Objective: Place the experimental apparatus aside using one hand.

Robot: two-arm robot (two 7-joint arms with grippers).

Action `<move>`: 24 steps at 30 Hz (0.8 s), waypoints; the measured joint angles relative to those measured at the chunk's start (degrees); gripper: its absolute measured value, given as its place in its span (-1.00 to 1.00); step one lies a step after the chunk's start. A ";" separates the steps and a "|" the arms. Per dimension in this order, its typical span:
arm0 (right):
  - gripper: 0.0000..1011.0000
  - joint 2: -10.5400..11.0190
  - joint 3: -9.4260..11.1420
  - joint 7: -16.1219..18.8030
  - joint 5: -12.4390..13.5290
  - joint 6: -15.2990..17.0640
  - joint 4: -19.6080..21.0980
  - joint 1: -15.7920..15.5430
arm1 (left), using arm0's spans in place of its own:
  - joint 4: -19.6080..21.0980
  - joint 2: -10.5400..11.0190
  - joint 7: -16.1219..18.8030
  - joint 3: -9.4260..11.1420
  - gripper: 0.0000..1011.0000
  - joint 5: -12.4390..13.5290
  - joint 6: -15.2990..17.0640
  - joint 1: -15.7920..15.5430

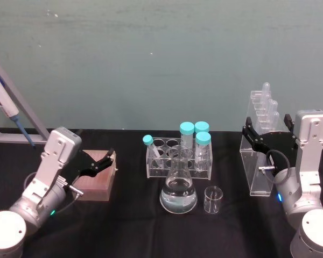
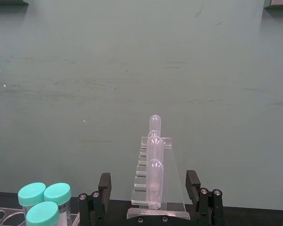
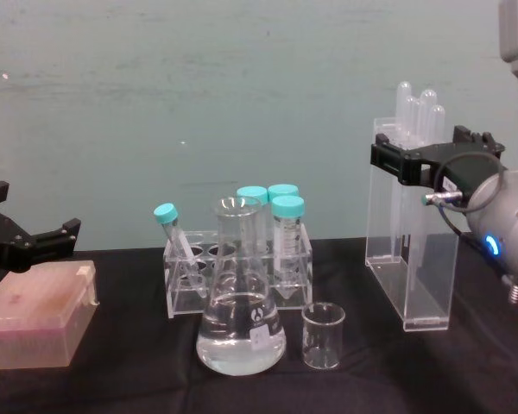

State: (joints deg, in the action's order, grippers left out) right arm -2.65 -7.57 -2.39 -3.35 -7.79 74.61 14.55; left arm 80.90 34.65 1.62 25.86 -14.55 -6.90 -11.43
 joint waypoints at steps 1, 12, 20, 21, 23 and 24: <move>1.00 -0.07 0.10 0.08 -0.06 -0.03 -0.05 0.00 | 0.00 0.00 0.00 0.00 0.98 0.00 0.00 0.00; 1.00 -0.87 1.00 1.05 -0.53 0.15 -0.54 0.21 | 0.00 0.00 0.00 0.00 0.98 0.00 0.00 0.00; 1.00 -1.26 1.35 1.19 -0.91 0.44 -0.91 0.45 | 0.00 0.00 0.00 0.00 0.98 0.00 0.00 0.00; 1.00 -1.29 1.38 1.19 -0.93 0.44 -0.94 0.49 | 0.00 0.00 0.00 0.00 0.98 0.00 0.00 0.00; 1.00 -1.38 1.44 1.21 -1.01 0.44 -1.06 0.55 | 0.00 0.00 0.00 0.00 0.98 0.00 -0.01 0.00; 1.00 -1.42 1.45 1.23 -1.08 0.43 -1.11 0.59 | 0.00 0.00 0.00 0.00 0.98 0.00 0.00 0.00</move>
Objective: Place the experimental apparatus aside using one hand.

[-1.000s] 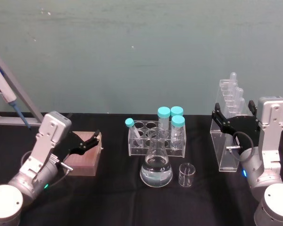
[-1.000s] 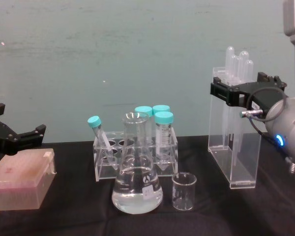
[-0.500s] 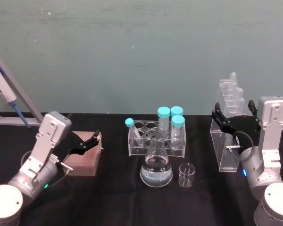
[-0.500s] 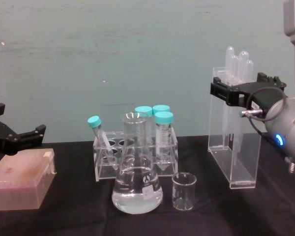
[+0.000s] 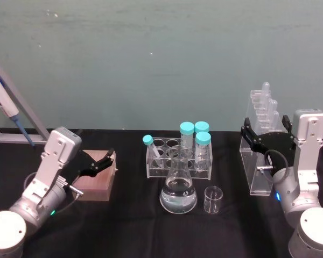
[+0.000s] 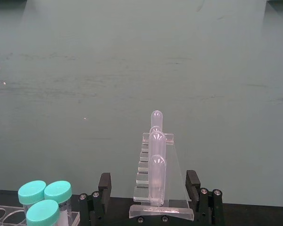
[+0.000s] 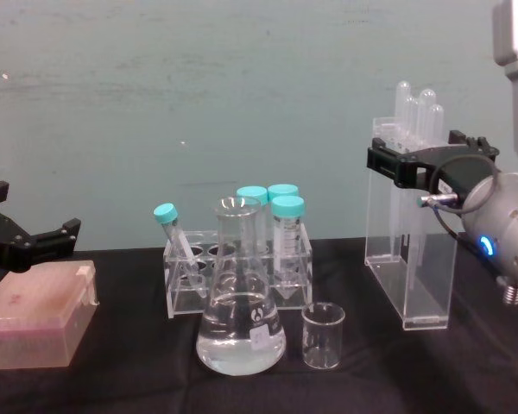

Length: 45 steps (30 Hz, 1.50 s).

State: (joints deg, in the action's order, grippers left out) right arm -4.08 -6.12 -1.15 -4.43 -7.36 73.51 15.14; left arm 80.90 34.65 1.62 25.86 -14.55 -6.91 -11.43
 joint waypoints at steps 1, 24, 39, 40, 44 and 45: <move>1.00 0.00 0.00 0.00 0.00 0.00 0.00 0.00 | 0.00 0.00 0.00 0.00 0.98 0.00 0.00 0.00; 1.00 -0.02 0.15 1.34 0.77 0.55 0.23 -0.09 | 0.00 0.00 0.00 0.00 0.98 0.00 0.00 0.00; 1.00 -0.02 0.10 1.16 0.68 0.42 0.23 -0.09 | 0.00 0.00 0.00 0.00 0.98 0.00 0.00 0.00; 1.00 -0.02 0.10 1.15 0.68 0.41 0.23 -0.09 | 0.00 0.00 0.00 0.00 0.98 0.00 0.00 0.00; 1.00 -0.02 0.10 1.13 0.68 0.39 0.23 -0.09 | 0.00 0.00 0.00 0.00 0.98 0.00 0.00 0.00; 1.00 -0.02 0.09 1.12 0.68 0.39 0.23 -0.09 | 0.00 0.00 0.00 0.00 0.98 0.00 0.00 0.00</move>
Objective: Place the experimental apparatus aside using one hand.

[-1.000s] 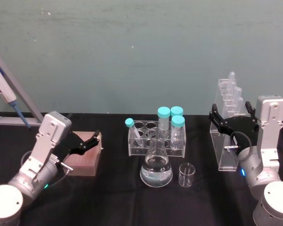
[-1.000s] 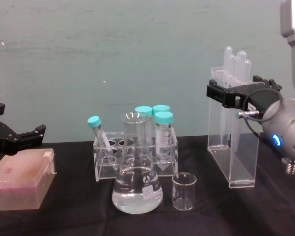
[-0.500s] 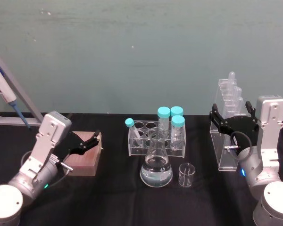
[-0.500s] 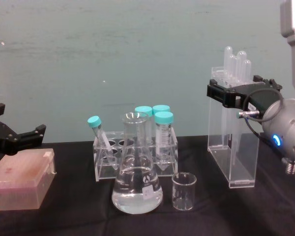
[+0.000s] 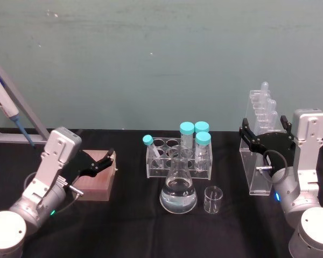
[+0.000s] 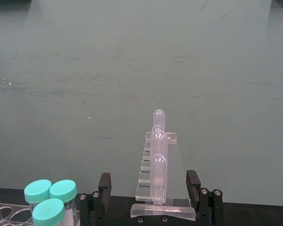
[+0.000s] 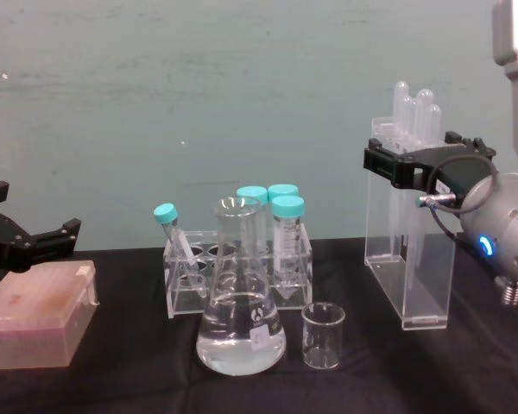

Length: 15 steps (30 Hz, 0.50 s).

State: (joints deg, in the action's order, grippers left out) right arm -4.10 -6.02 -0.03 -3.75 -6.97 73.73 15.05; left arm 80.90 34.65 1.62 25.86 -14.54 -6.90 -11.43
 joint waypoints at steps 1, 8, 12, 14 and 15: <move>1.00 0.00 0.00 0.00 0.00 0.00 0.00 0.00 | 0.00 0.00 0.00 0.00 0.98 0.00 0.00 0.00; 0.78 0.00 0.00 -0.05 0.00 -0.01 0.00 0.00 | 0.00 0.00 0.00 0.00 0.98 0.00 -0.01 0.00; 0.63 0.00 0.00 -0.05 0.00 -0.01 0.00 0.00 | 0.00 0.00 0.00 0.00 0.98 0.00 0.00 0.00; 0.48 0.00 0.00 -0.05 0.00 -0.01 0.00 0.00 | 0.00 0.00 0.00 0.00 0.98 0.00 0.00 0.00; 0.43 0.00 0.00 -0.05 0.00 -0.01 0.00 0.00 | 0.00 0.00 0.00 0.00 0.98 0.00 0.00 0.00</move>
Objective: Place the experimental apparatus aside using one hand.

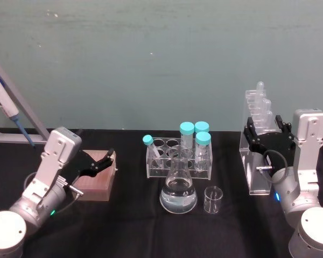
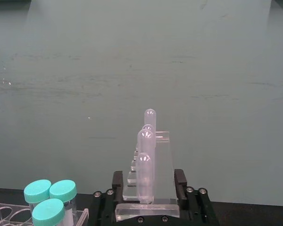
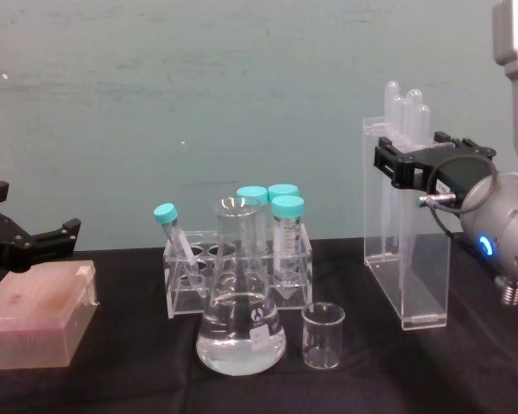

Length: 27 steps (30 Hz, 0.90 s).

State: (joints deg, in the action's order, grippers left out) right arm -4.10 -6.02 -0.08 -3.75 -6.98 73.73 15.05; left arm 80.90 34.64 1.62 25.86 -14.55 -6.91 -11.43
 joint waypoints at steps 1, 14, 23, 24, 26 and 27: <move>0.37 0.00 0.00 0.00 0.00 0.00 0.00 0.00 | 0.00 0.00 0.00 0.00 0.98 0.00 0.00 0.00; 0.21 0.00 0.00 0.01 0.01 0.00 0.00 0.00 | 0.00 0.00 0.00 0.00 0.98 0.00 0.00 0.00; 0.21 0.00 0.00 0.01 0.01 0.00 0.00 0.00 | 0.00 0.00 0.00 0.00 0.98 0.00 0.00 0.00; 0.20 0.00 0.00 0.01 0.01 0.00 0.00 0.00 | 0.00 0.00 0.00 0.00 0.98 0.00 0.00 0.00; 0.21 0.00 0.00 0.01 0.01 0.00 0.00 0.00 | 0.00 0.00 0.00 0.00 0.98 0.00 0.00 0.00; 0.21 0.00 0.00 0.01 0.01 0.01 0.00 0.00 | 0.00 0.00 0.00 0.00 0.98 0.00 0.00 0.00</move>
State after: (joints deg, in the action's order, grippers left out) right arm -4.10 -6.02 -0.07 -3.74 -6.96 73.73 15.05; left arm 80.90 34.65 1.62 25.86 -14.55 -6.91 -11.43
